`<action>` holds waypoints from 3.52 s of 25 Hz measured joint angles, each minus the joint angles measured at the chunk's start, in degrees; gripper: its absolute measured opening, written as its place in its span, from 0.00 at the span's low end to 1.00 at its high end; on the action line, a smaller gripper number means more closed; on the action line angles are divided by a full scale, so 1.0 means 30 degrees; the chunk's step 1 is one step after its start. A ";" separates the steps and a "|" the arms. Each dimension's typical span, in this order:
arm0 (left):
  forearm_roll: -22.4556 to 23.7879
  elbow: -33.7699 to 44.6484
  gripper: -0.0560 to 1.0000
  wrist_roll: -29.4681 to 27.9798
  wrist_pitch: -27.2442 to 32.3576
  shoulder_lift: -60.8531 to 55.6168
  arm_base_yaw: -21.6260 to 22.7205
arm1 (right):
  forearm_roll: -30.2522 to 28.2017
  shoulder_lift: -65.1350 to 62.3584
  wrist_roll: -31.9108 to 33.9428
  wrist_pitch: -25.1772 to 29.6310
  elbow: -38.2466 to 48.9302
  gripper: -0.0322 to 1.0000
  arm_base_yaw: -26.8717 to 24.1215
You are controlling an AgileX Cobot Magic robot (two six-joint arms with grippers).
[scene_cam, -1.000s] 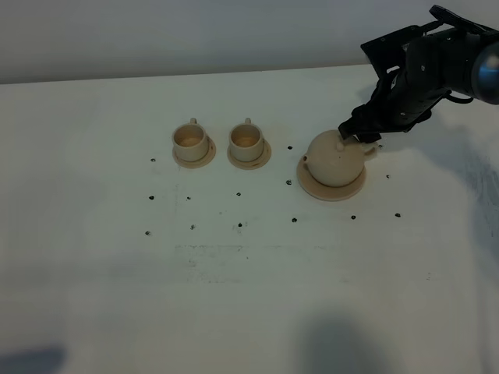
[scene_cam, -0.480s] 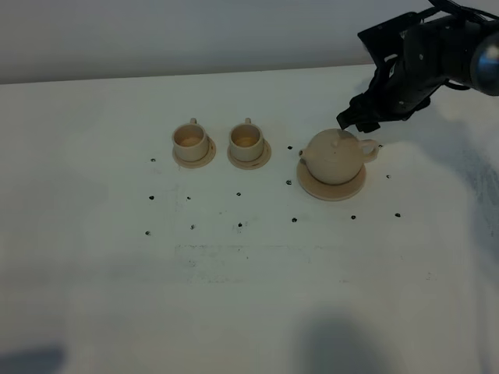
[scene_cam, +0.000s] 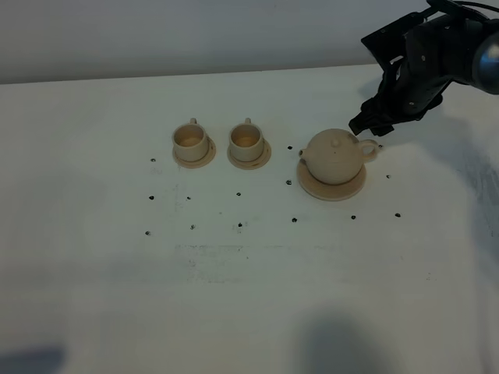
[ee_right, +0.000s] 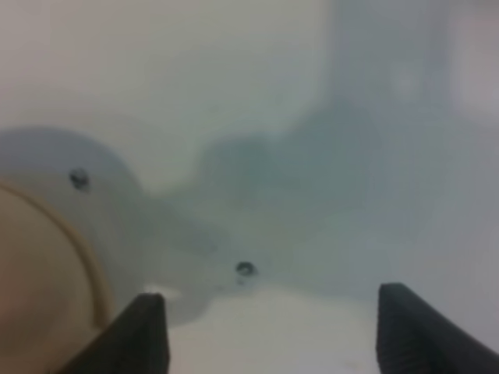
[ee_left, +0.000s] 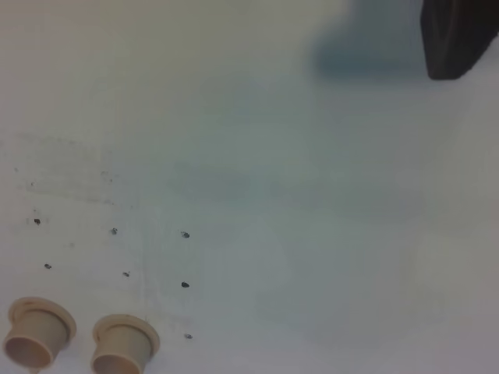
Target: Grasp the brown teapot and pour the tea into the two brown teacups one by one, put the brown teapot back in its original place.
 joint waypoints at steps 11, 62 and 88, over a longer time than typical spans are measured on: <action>0.0000 0.0000 0.35 0.0000 0.0000 0.0000 0.0000 | 0.0006 0.0000 -0.0016 0.0810 0.0000 0.57 -0.0005; 0.0000 0.0000 0.35 0.0000 0.0000 0.0000 0.0000 | 0.2401 0.0000 -0.1632 0.4289 -0.0014 0.56 0.1321; 0.0000 0.0000 0.35 0.0000 0.0000 0.0000 0.0000 | 0.1743 -0.1575 -0.1434 0.8079 -0.1528 0.56 0.0734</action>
